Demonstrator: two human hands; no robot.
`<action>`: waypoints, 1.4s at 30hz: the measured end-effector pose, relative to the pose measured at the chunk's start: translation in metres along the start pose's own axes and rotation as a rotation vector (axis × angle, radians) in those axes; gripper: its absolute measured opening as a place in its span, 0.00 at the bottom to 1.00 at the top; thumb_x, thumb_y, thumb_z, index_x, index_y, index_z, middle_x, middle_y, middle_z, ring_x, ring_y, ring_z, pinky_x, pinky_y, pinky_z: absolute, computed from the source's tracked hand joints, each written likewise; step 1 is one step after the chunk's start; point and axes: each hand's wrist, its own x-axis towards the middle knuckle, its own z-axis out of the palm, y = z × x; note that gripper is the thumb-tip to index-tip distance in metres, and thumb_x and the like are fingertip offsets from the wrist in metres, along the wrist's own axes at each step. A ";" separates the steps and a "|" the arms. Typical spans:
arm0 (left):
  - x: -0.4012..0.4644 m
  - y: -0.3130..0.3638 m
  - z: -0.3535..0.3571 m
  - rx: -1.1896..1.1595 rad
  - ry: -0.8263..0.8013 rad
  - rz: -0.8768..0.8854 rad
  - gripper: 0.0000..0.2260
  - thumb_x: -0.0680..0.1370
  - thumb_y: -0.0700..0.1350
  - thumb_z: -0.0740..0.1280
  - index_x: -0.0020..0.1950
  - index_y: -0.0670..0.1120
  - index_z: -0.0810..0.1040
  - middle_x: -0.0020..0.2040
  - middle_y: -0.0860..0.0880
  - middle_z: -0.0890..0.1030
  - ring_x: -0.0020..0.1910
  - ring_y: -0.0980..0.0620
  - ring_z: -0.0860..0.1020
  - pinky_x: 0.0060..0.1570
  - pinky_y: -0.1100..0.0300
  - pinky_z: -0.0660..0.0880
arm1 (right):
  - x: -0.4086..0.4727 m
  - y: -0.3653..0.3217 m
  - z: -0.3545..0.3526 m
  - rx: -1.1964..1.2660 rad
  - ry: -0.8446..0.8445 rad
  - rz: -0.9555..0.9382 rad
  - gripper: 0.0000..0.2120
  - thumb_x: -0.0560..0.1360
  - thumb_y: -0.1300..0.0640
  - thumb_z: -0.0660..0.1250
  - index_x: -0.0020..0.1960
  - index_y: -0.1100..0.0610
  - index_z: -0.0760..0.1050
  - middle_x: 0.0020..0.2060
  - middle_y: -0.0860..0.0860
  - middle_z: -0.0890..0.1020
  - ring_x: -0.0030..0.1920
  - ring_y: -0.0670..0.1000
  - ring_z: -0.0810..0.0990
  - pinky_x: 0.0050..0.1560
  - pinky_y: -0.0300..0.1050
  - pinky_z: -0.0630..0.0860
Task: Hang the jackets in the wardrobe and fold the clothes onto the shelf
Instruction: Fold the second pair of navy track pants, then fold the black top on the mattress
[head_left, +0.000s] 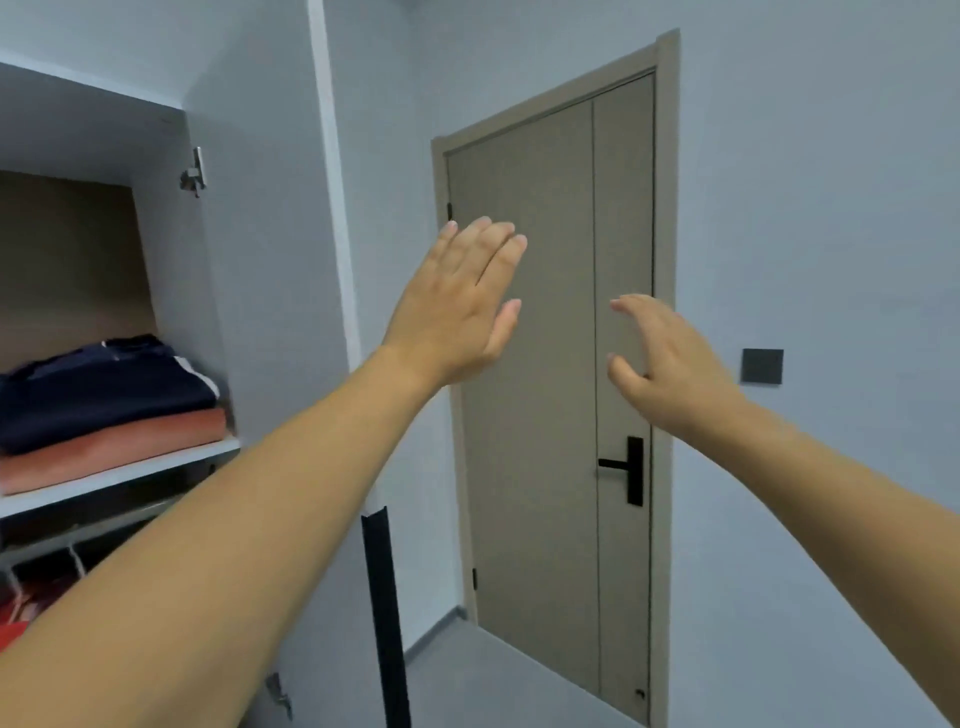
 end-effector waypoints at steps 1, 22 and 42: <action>0.011 0.023 0.013 -0.032 -0.008 -0.013 0.26 0.80 0.49 0.61 0.76 0.39 0.65 0.74 0.41 0.68 0.75 0.41 0.64 0.76 0.44 0.54 | -0.010 0.024 -0.009 -0.018 -0.011 0.056 0.26 0.78 0.56 0.63 0.74 0.59 0.63 0.72 0.54 0.68 0.72 0.53 0.65 0.71 0.44 0.59; 0.270 0.549 0.294 -0.866 -0.107 0.274 0.27 0.83 0.50 0.57 0.79 0.41 0.57 0.78 0.44 0.59 0.77 0.46 0.57 0.77 0.47 0.49 | -0.225 0.469 -0.182 -0.485 -0.075 0.869 0.26 0.79 0.53 0.61 0.75 0.56 0.61 0.74 0.51 0.65 0.73 0.53 0.65 0.71 0.47 0.61; 0.275 1.089 0.260 -1.174 -0.321 0.995 0.27 0.83 0.51 0.55 0.80 0.44 0.55 0.80 0.46 0.57 0.78 0.48 0.55 0.77 0.49 0.46 | -0.604 0.645 -0.378 -0.647 0.063 1.619 0.24 0.77 0.59 0.64 0.72 0.61 0.66 0.69 0.58 0.71 0.67 0.57 0.70 0.65 0.48 0.65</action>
